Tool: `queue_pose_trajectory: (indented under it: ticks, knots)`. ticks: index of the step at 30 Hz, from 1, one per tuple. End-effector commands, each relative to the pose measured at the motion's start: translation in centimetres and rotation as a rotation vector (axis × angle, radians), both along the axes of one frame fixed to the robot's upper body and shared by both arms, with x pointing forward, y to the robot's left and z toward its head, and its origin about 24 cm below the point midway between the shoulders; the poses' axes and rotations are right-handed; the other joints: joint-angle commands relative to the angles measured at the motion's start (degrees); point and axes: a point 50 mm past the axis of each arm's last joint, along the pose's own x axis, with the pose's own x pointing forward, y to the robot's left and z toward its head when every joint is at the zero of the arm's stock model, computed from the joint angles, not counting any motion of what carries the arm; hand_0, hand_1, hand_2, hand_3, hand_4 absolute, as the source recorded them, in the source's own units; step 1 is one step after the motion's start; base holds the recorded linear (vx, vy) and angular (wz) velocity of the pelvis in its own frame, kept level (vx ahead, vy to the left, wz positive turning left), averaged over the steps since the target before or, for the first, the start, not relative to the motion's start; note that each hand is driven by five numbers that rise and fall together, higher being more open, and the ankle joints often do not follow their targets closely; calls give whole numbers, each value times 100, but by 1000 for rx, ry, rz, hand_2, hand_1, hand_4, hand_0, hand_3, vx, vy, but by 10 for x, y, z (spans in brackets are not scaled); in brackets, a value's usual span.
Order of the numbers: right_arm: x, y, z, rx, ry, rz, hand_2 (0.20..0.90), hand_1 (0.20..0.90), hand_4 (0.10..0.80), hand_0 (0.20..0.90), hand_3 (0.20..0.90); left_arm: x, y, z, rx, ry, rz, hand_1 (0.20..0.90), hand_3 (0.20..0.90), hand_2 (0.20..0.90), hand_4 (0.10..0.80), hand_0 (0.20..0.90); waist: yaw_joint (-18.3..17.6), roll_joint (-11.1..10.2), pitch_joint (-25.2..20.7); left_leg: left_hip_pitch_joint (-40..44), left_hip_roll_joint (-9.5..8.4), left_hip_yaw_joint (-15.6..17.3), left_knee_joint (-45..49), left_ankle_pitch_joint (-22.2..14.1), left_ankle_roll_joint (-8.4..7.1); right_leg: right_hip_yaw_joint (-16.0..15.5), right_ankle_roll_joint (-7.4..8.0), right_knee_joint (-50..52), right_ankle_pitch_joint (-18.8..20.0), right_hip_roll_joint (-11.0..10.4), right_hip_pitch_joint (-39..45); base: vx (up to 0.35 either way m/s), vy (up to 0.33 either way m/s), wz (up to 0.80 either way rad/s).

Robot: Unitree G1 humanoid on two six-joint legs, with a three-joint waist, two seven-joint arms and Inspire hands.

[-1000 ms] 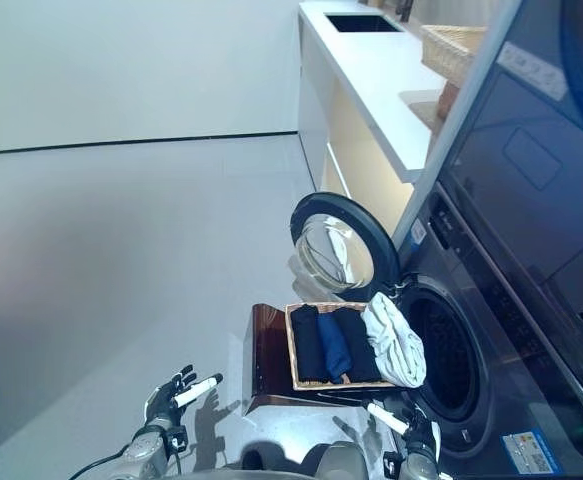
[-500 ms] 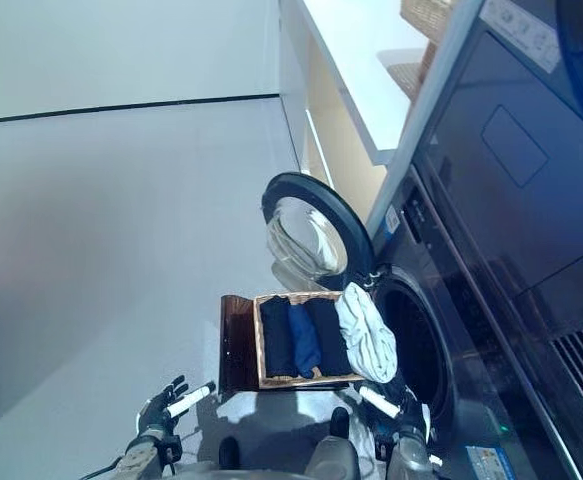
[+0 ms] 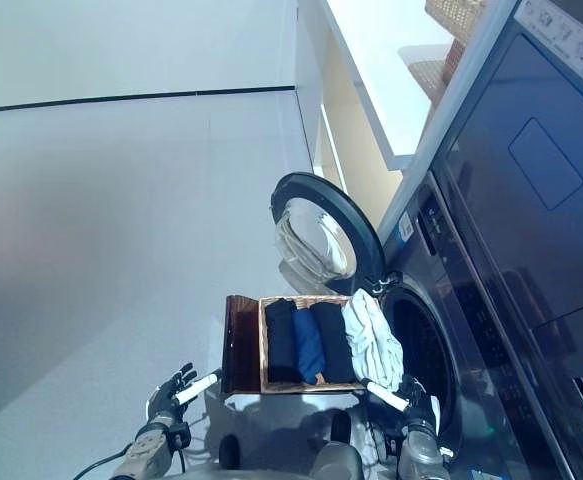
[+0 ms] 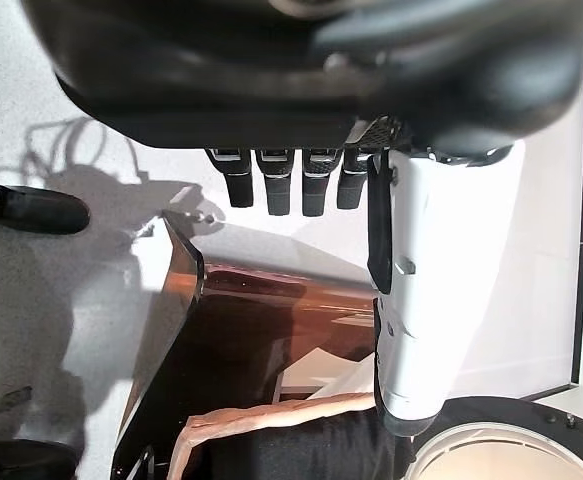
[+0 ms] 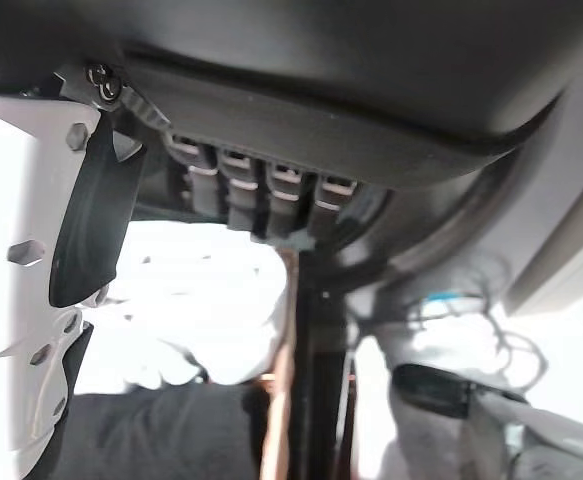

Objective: Pick up the clothes and place them into the washing machine

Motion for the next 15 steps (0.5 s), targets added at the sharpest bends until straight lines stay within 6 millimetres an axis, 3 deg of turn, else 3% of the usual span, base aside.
queue_pose_trajectory:
  ticks: [1, 3, 5, 6, 15]
  knots:
    - [3, -19, 8, -57, -57, -55, 900, 900, 800, 900, 900, 27, 7, 20, 9, -164, -2, 900, 900, 900, 800, 900, 124, -208, 84, -512, 269, -313, 1744, -131, -346, 292, -248, 527, -90, -13, -253, -24, -90, 18]
    - [7, -25, 11, -78, -60, -70, 900, 900, 800, 900, 900, 29, 5, 19, -1, -163, -1, 900, 900, 900, 800, 900, 204, -227, 141, -910, 256, -471, 1484, -39, -369, 277, -169, 420, -79, -102, -143, 50, 24, 12]
    - [12, -30, 15, -92, -81, -81, 900, 900, 800, 900, 900, 24, 4, 17, -4, -149, 4, 900, 900, 900, 800, 900, 271, -163, 96, -1147, 438, -475, 1011, 255, -425, 353, -52, 261, -69, -119, 7, 170, 124, 9]
    - [13, -32, 17, -96, -86, -84, 900, 900, 800, 900, 900, 24, 4, 17, -6, -148, 5, 900, 900, 900, 800, 900, 256, -135, 72, -1121, 564, -299, 918, 257, -453, 379, -21, 245, -82, -162, 49, 136, 123, -1]
    - [48, -33, 34, -160, -154, 0, 900, 900, 800, 900, 900, 42, 17, 35, 45, -259, -1, 900, 900, 900, 800, 900, 366, -45, 193, -1066, 252, 94, 660, 106, -278, 558, 145, 66, 237, -558, -204, 7, 104, -17]
